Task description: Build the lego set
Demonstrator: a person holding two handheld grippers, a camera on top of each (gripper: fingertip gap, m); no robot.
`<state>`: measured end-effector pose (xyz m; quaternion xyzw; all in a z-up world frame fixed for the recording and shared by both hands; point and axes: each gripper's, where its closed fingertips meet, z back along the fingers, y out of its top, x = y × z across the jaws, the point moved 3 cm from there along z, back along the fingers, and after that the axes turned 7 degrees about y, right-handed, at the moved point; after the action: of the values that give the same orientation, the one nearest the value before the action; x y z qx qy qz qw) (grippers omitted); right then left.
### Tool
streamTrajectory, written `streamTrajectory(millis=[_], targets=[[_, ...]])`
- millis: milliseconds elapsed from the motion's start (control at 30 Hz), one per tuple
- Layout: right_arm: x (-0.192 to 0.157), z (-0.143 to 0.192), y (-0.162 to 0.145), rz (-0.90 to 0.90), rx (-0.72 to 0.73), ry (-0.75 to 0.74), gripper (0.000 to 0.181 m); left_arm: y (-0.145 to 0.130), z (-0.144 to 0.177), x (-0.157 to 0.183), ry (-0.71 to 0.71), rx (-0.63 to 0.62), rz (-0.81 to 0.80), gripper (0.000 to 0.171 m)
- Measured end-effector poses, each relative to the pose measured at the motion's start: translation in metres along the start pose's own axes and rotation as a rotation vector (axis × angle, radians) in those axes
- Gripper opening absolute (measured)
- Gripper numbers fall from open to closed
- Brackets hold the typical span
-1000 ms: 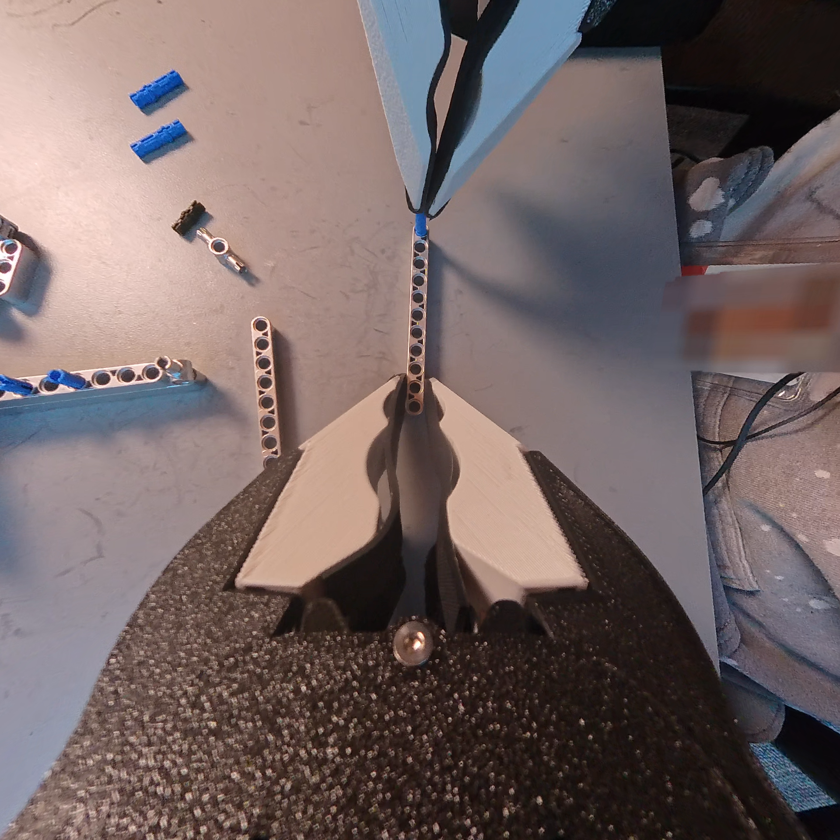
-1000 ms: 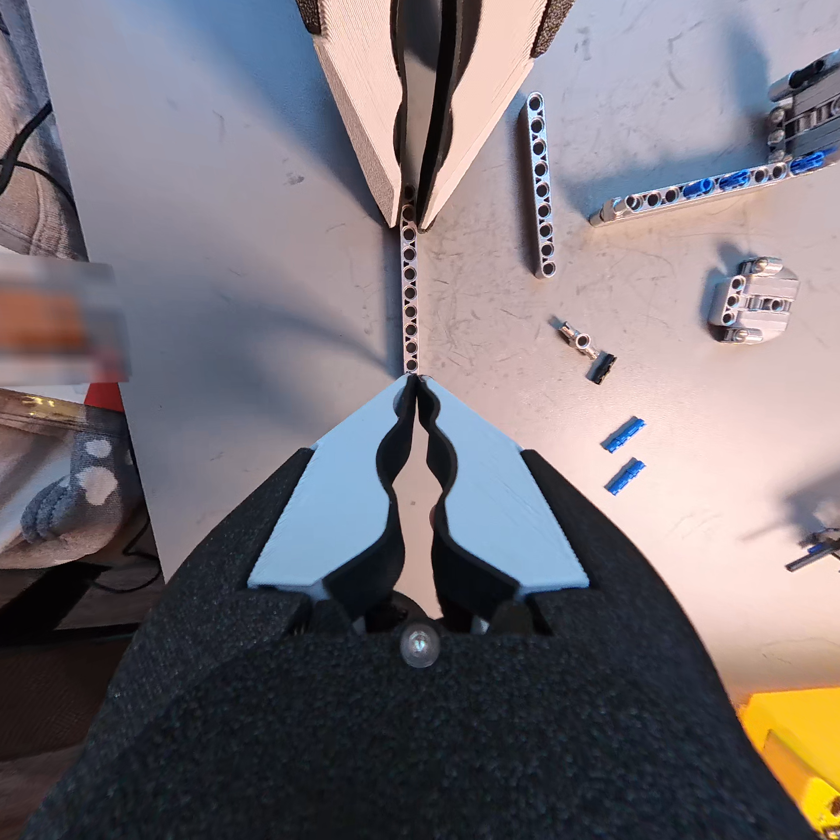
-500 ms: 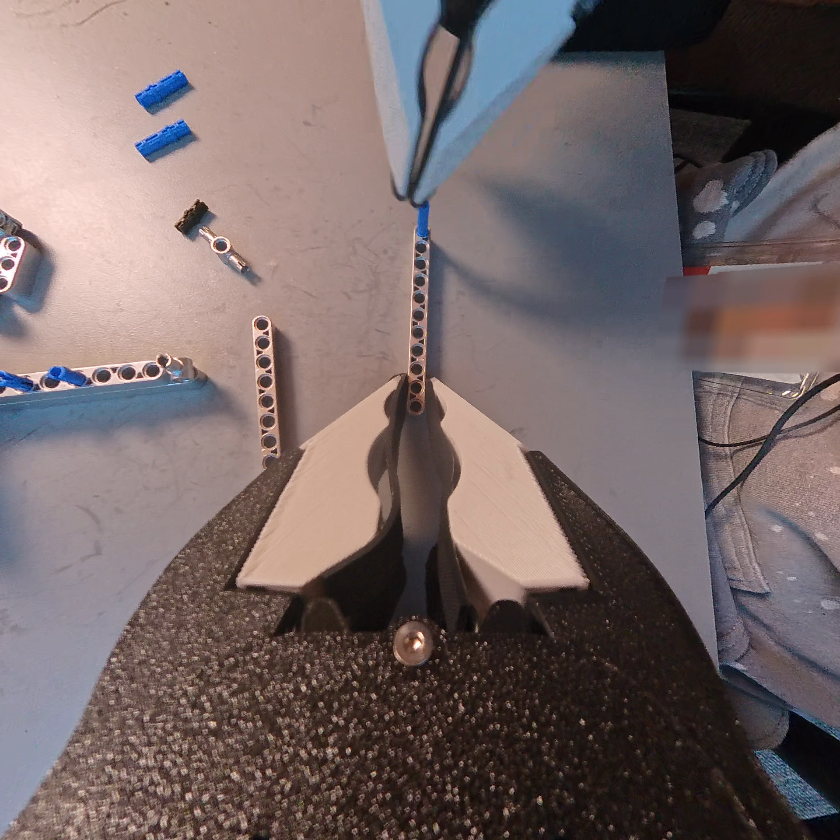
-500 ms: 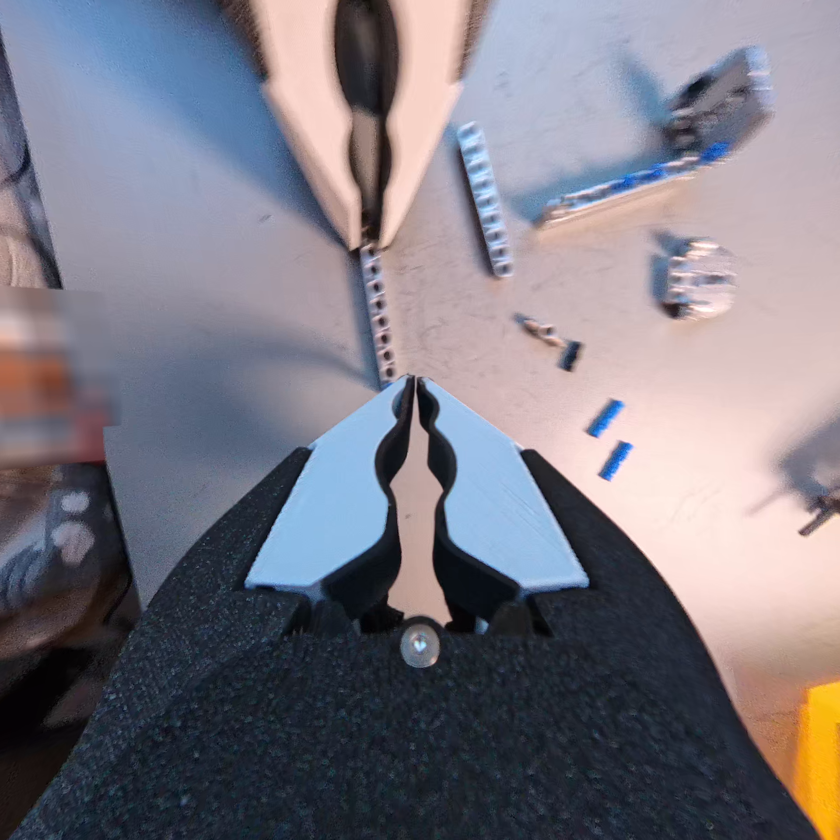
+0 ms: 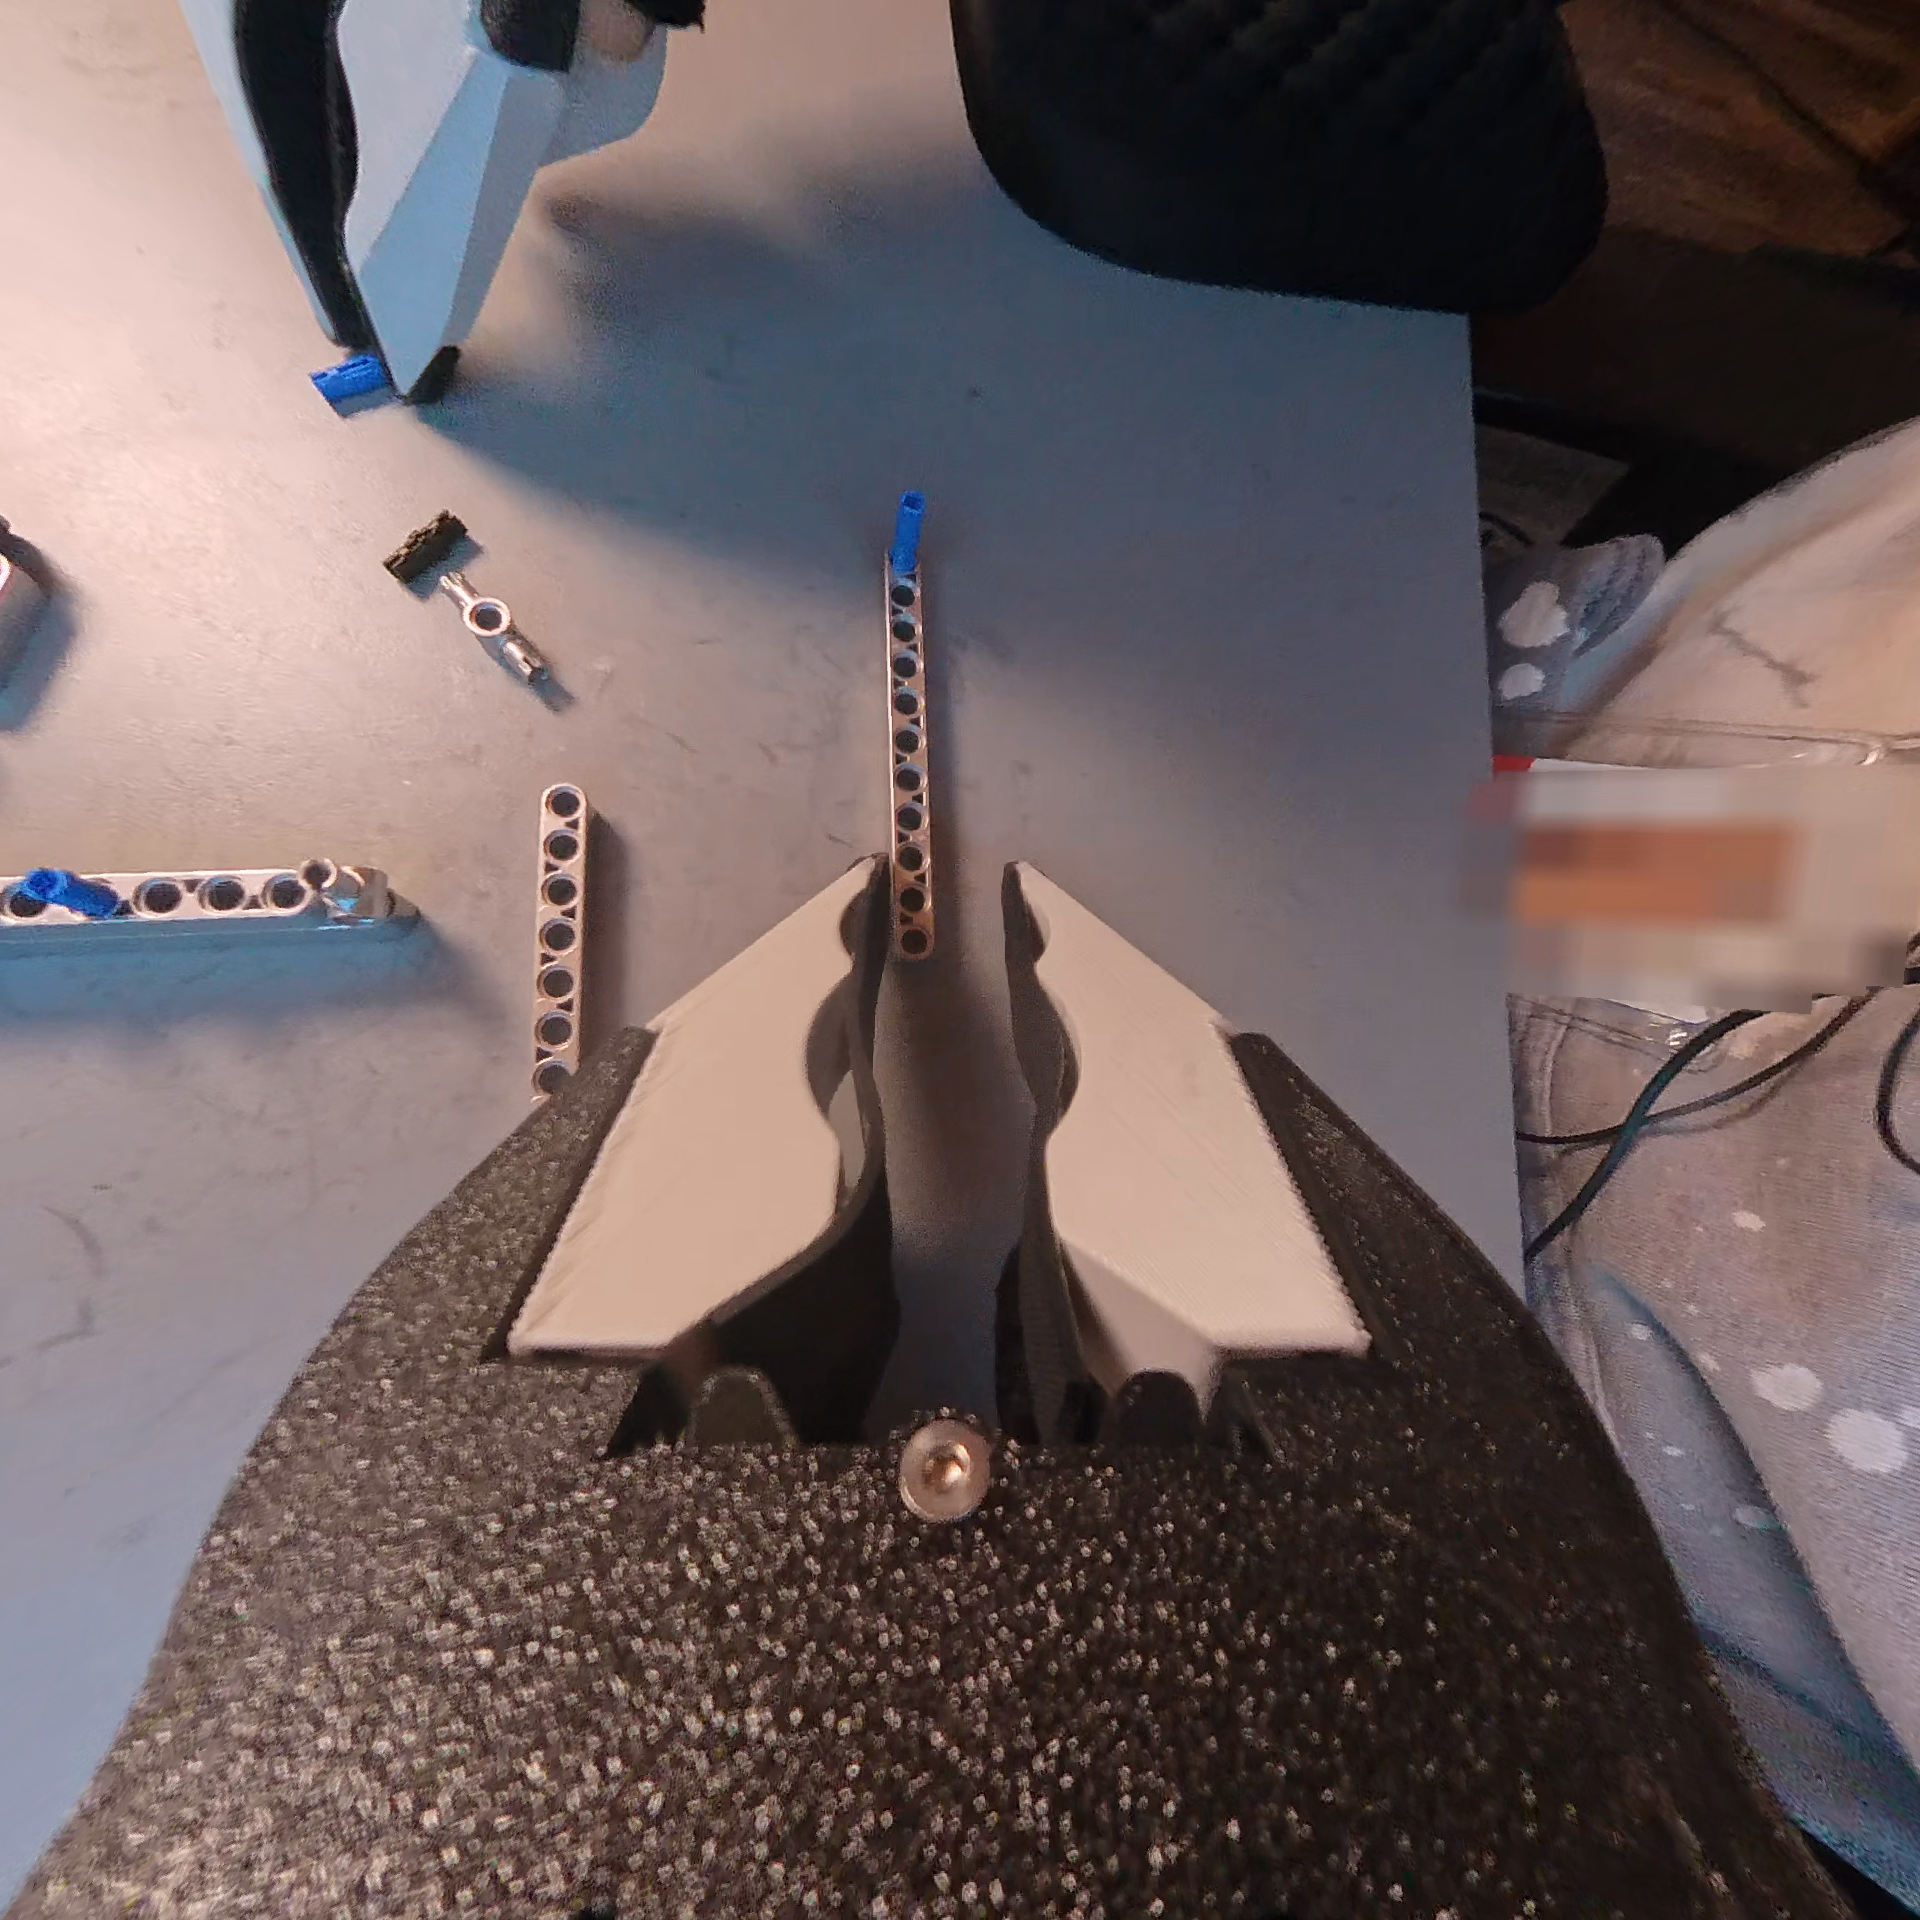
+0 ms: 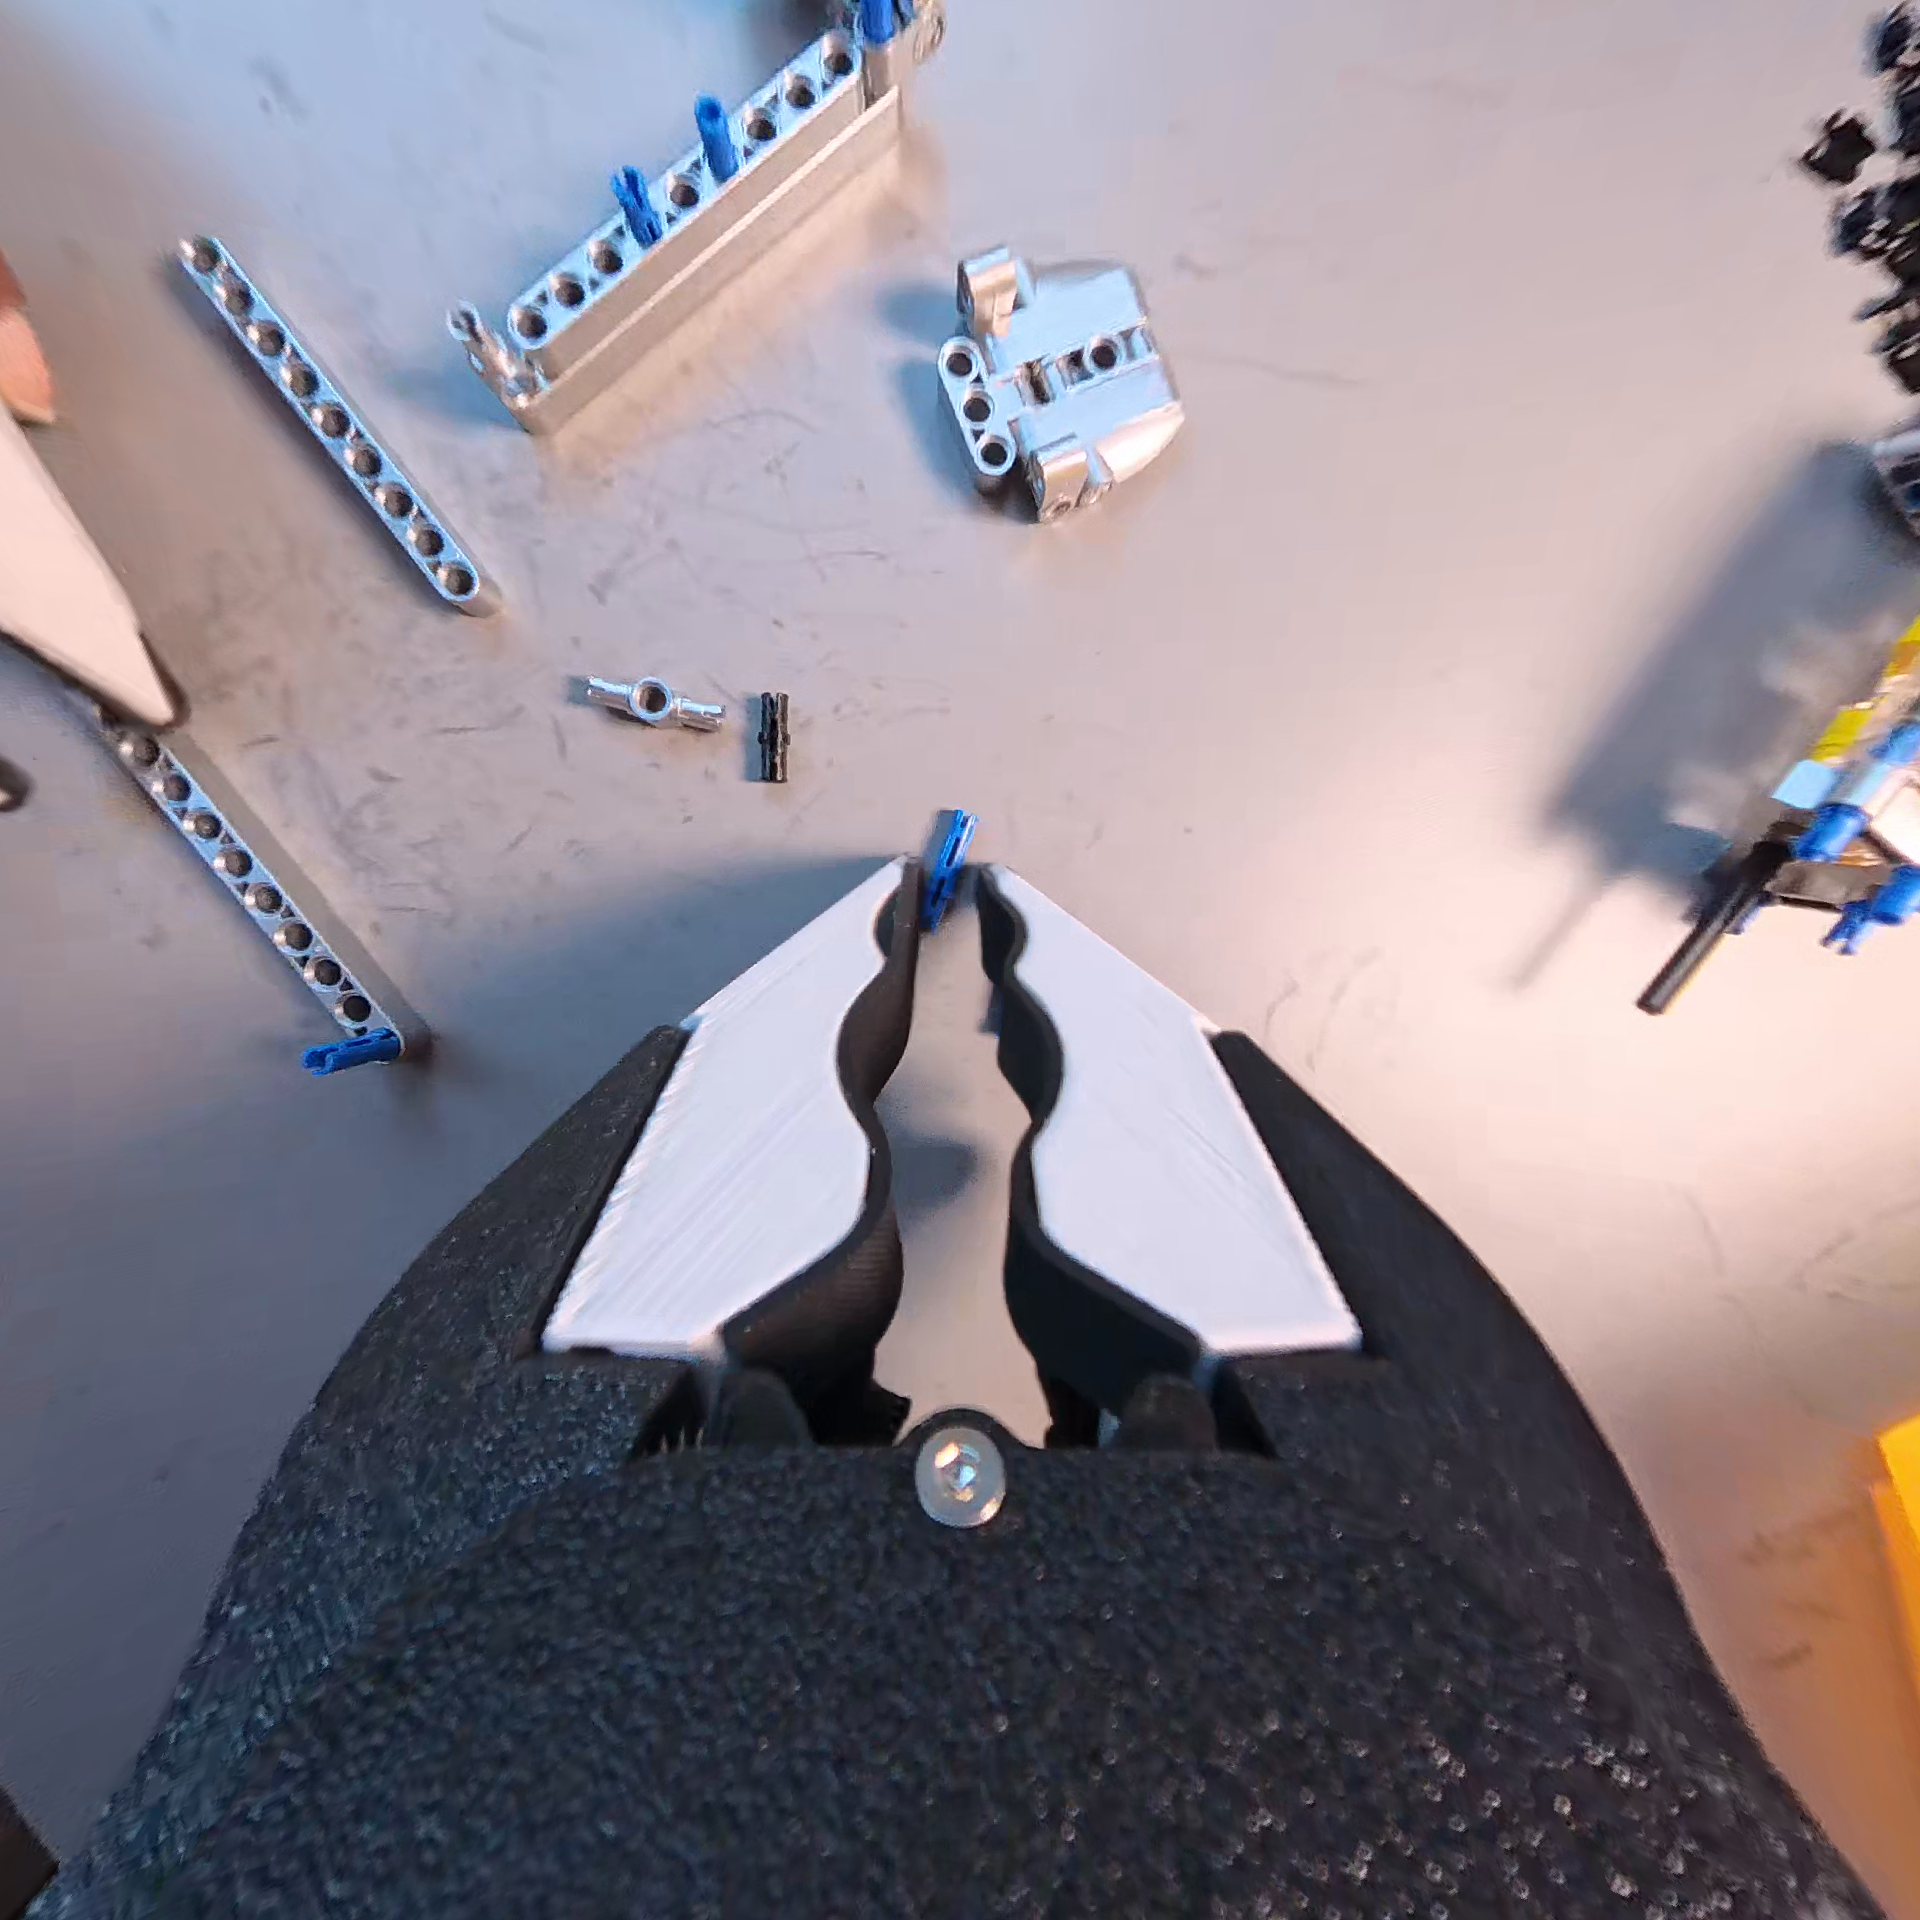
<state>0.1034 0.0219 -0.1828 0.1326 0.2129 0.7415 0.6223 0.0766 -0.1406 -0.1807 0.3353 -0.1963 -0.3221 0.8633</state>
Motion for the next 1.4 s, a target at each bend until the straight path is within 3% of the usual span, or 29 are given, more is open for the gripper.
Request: streamTrajectory(millis=[100,167,333,400,500,600,833,1000,1200,1400], targets=[[-0.001,0.000,0.000,0.020,-0.009,-0.001,0.003,0.011,0.009,-0.002,-0.027,0.083,0.050,0.020],[-0.009,0.005,0.008,0.009,0.076,0.019,0.003,0.022,0.017,-0.009,-0.011,0.165,0.090,0.020],[-0.079,0.066,0.092,-0.109,0.745,0.303,0.003,0.051,0.043,-0.031,0.068,0.437,0.198,0.020],[-0.103,0.083,0.111,-0.157,0.959,0.377,0.002,0.064,0.060,-0.033,0.078,0.576,0.217,0.020],[-0.119,0.088,0.121,-0.220,1.135,0.420,0.002,0.075,0.083,-0.034,0.119,0.734,0.190,0.019],[-0.118,0.085,0.122,-0.264,1.228,0.411,0.002,0.076,0.093,-0.035,0.164,0.772,0.155,0.013],[-0.113,0.073,0.114,-0.233,1.200,0.312,0.003,0.077,0.097,-0.035,0.202,0.773,0.128,0.005],[-0.113,0.068,0.110,-0.184,1.125,0.268,0.004,0.073,0.091,-0.038,0.253,0.709,0.076,0.002],[-0.115,0.066,0.099,0.099,0.828,0.158,0.005,0.066,0.077,-0.030,0.311,0.590,-0.111,0.001],[-0.122,0.062,0.082,0.368,0.552,0.143,0.004,0.059,0.058,-0.017,0.260,0.501,-0.210,0.002]])
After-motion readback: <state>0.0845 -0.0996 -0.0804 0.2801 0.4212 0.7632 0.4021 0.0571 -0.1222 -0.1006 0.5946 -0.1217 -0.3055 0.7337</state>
